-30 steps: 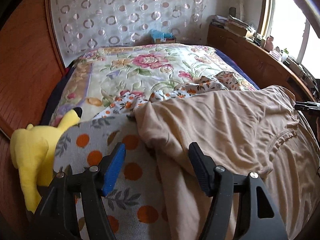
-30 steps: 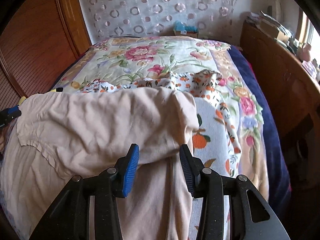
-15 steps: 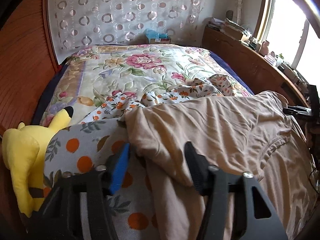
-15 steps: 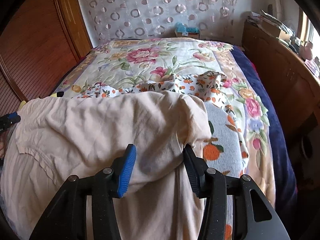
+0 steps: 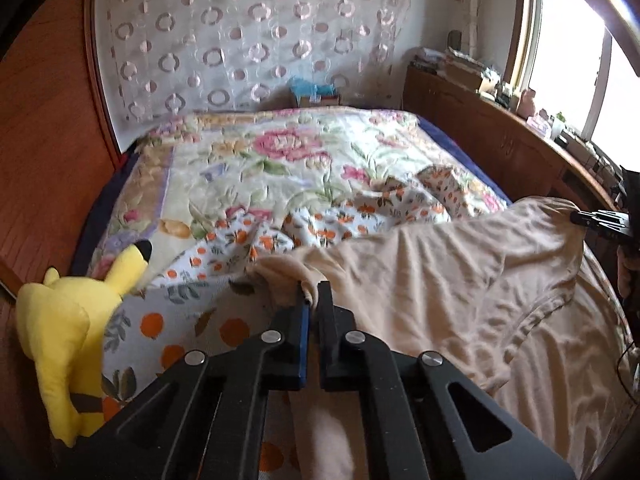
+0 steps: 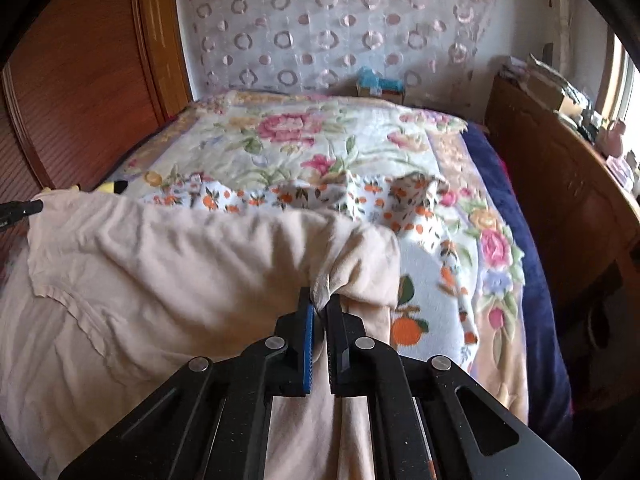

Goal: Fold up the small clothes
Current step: 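Grasp the shirt edge with both tools and pull it flat across the bed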

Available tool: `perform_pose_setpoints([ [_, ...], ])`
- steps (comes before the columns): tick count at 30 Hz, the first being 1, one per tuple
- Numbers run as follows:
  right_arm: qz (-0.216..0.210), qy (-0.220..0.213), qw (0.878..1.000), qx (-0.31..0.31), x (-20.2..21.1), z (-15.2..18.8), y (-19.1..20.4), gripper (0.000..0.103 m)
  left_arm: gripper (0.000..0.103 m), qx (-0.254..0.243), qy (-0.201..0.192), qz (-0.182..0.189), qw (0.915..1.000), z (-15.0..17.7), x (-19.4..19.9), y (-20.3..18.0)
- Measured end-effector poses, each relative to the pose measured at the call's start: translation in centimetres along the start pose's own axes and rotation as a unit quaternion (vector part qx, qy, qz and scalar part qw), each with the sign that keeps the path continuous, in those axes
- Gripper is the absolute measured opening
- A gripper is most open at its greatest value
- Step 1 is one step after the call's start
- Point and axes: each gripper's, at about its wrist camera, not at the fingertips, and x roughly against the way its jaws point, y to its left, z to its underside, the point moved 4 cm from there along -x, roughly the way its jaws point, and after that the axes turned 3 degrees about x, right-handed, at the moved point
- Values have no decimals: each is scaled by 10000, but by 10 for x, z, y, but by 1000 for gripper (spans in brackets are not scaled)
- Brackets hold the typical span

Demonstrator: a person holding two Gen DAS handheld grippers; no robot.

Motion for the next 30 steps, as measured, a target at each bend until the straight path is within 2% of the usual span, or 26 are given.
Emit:
perform_pose_setpoints([
  [7,-196,-564,9982,-83,38,-8,-1,5,3,100,-476,111,9988,-14,41,-6],
  [17,-328,-1101,9934,-67,96,24,-9,5,4,185,-978,156,9949,0,112,-12],
  [23,-287,-1274,9914,-34,132,58,-10,5,4,325,-1039,179,9939,34,144,-12],
  [30,-273,-1183,9926,1,156,108,-4,5,3,435,-987,194,9940,84,168,-17],
])
